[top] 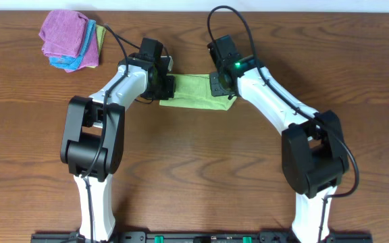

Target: Fold the cloth

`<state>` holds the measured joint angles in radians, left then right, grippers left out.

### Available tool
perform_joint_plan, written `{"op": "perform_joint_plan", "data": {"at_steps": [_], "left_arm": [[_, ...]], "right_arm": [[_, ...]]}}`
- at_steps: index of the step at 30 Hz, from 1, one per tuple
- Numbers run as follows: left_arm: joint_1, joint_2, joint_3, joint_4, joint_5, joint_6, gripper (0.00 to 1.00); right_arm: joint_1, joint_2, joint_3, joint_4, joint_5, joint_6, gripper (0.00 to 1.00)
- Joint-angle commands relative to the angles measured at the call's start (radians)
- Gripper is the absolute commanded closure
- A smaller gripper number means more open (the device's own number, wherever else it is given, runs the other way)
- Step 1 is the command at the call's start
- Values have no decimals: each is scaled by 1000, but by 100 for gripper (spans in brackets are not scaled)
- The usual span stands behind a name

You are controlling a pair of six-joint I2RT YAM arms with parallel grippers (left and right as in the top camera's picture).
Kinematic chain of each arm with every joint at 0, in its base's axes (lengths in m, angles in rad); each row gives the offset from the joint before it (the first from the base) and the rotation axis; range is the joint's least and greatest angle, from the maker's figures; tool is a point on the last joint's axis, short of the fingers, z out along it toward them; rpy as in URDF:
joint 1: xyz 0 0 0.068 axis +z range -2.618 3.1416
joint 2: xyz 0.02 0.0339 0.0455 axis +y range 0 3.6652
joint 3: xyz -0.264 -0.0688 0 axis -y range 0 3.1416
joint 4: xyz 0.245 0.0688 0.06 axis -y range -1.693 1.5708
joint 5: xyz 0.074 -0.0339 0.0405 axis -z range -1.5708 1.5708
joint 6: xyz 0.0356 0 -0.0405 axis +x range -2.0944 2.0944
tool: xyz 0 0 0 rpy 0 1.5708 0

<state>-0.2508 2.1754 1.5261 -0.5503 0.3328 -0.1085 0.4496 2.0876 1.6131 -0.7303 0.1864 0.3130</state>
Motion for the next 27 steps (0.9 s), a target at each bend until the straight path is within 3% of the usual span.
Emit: {"op": "perform_joint_plan", "data": {"at_steps": [1, 8, 12, 17, 27], "left_arm": [[-18, 15, -21, -20, 30, -11, 94], [-16, -106, 24, -29, -6, -11, 95], [-4, -242, 24, -77, -193, 8, 94], [61, -399, 24, -137, -319, 7, 94], [296, -601, 24, -211, -314, 11, 94]], "right_arm": [[3, -18, 32, -20, 103, -23, 99], [-3, -18, 37, -72, 129, -42, 99], [-3, -18, 37, -101, 136, -42, 99], [4, -18, 37, -95, 161, -42, 99], [130, -17, 37, 36, 237, -115, 99]]}}
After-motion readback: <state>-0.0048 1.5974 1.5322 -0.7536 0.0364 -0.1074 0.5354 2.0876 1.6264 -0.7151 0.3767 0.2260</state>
